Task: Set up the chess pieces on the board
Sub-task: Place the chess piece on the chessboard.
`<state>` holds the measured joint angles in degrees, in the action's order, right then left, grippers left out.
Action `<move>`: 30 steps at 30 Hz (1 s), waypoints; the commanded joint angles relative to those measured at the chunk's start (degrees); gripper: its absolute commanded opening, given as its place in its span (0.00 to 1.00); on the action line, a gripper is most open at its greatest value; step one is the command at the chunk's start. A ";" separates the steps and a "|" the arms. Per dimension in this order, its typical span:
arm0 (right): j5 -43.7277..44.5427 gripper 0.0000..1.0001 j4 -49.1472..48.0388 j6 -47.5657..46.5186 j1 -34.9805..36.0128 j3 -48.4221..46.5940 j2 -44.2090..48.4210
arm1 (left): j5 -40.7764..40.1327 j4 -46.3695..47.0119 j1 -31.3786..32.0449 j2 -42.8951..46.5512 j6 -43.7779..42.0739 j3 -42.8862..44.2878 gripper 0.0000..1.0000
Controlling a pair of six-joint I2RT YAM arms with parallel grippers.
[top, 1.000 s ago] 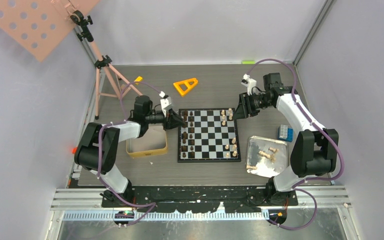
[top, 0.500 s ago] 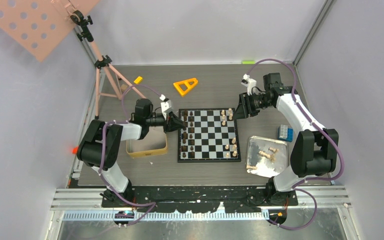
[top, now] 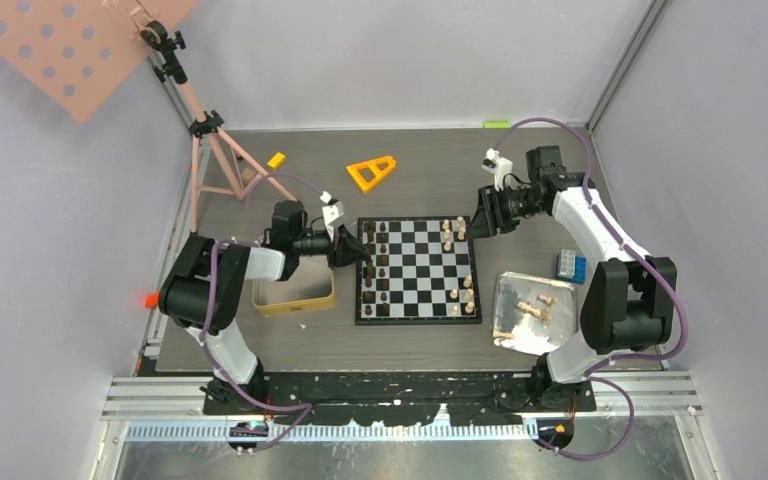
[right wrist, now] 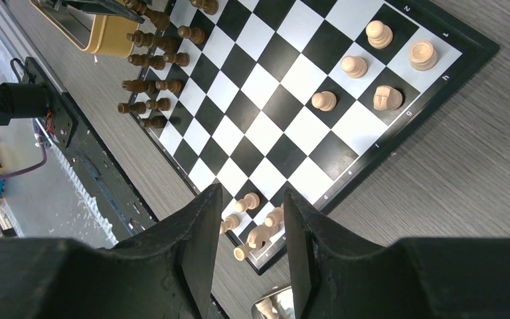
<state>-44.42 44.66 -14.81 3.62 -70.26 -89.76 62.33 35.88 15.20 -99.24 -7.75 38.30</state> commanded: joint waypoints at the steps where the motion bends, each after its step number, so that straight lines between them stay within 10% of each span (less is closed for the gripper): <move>1: -0.80 0.45 -0.54 -1.00 0.07 -0.33 0.12 | -1.11 4.04 -0.26 -0.76 0.66 0.09 0.00; 30: -0.97 0.46 -0.45 -1.35 0.07 -0.05 0.24 | -2.52 3.64 0.62 -4.22 2.60 3.12 0.04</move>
<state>-44.45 44.69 -14.94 3.62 -70.26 -89.78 60.38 37.06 15.64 -103.00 -5.89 39.46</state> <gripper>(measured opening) 0.454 0.190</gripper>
